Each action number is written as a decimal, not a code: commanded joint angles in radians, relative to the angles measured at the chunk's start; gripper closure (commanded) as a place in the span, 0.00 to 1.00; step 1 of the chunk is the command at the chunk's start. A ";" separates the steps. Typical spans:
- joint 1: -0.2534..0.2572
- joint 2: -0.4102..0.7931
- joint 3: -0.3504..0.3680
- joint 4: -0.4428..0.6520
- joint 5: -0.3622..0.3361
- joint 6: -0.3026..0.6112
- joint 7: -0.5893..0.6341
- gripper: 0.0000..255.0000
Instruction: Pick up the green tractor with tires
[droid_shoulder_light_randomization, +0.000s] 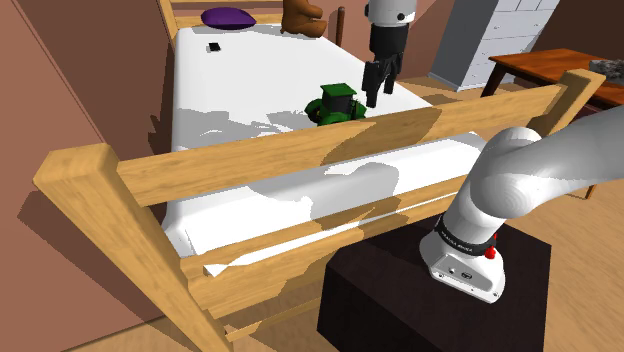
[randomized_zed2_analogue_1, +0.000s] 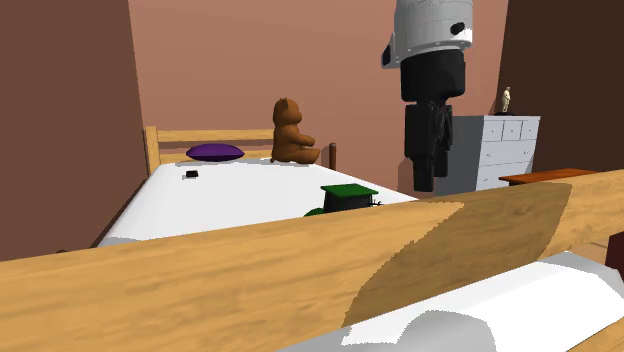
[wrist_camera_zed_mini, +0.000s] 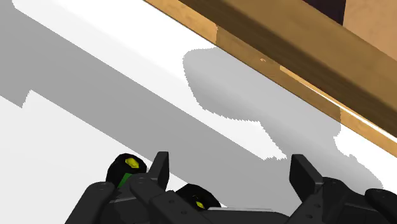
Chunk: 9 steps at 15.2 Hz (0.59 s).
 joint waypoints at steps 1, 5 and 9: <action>0.000 0.000 0.000 0.000 0.000 0.000 0.000 0.00; -0.020 0.071 -0.075 -0.003 -0.032 0.132 -0.089 0.00; -0.031 0.162 -0.149 0.018 -0.044 0.261 -0.180 0.00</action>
